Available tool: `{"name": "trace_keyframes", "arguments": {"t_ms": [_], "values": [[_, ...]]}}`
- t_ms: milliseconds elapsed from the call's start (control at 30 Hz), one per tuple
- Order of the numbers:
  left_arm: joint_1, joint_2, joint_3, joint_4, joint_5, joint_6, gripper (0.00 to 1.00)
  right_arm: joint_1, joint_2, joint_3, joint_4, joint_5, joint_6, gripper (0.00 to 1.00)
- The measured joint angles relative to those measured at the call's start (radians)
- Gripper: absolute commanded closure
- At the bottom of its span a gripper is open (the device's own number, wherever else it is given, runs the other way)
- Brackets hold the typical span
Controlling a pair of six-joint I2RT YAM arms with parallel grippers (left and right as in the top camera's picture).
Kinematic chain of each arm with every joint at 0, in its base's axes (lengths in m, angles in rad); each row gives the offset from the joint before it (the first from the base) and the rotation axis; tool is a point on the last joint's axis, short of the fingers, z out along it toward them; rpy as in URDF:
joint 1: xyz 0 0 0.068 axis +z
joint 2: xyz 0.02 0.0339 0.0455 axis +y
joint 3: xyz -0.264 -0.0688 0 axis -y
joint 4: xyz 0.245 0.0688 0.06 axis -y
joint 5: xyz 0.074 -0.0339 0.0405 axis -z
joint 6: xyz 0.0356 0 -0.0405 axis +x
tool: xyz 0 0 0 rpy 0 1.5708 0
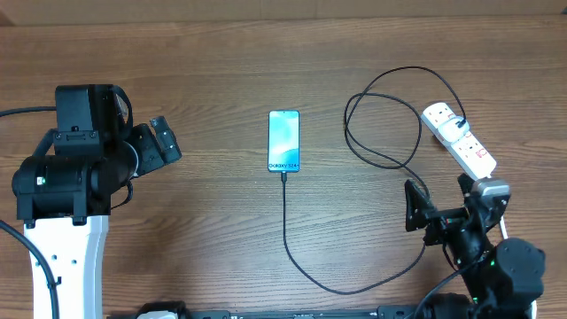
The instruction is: Plug charger to phone and switch on socket
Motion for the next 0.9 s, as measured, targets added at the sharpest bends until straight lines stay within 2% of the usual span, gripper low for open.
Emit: {"name": "trace_keyframes", "arguments": {"t_ms": [300, 900], "values": [[0.000, 0.000, 0.000, 0.000, 0.000, 0.000, 0.01, 0.004, -0.088, -0.212, 0.264, 0.001, -0.018, 0.00], [0.000, 0.000, 0.000, 0.000, 0.000, 0.000, 0.01, 0.031, -0.218, -0.409, 0.480, 0.045, -0.022, 0.00]]}}
